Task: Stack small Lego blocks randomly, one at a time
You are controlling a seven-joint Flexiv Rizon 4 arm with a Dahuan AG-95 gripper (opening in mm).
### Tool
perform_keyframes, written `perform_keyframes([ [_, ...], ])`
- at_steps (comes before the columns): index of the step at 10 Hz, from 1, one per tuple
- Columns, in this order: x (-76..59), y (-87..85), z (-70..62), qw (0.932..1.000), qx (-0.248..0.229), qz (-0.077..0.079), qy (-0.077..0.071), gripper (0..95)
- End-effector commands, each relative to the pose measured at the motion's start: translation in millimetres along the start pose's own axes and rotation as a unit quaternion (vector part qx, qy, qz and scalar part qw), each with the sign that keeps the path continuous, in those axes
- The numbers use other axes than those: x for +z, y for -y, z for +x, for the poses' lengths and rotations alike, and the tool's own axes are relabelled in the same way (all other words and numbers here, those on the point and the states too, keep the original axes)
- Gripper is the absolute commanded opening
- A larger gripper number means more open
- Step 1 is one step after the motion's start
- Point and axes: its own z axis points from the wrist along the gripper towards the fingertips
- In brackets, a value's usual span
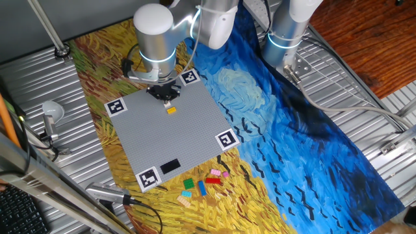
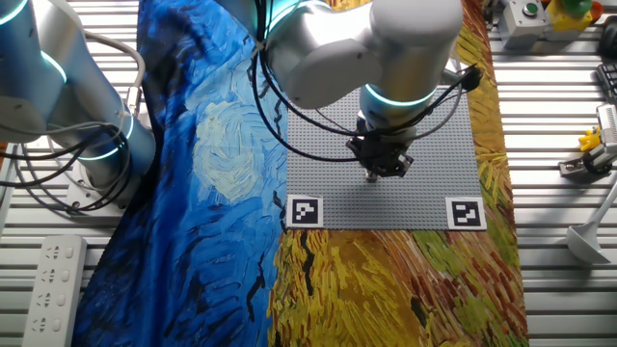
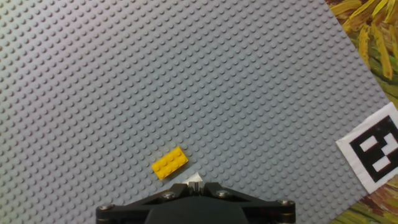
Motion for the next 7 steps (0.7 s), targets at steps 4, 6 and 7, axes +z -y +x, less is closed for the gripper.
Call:
perform_keyframes([
  [4,-23.4,14.3,22.8,0.9999,-0.010,-0.007,0.006,0.0],
  [6,-25.0,15.6,25.0,0.9999,-0.011,-0.008,0.008,0.0],
  [7,-25.5,15.5,25.0,0.9999,-0.011,-0.009,0.009,0.0],
])
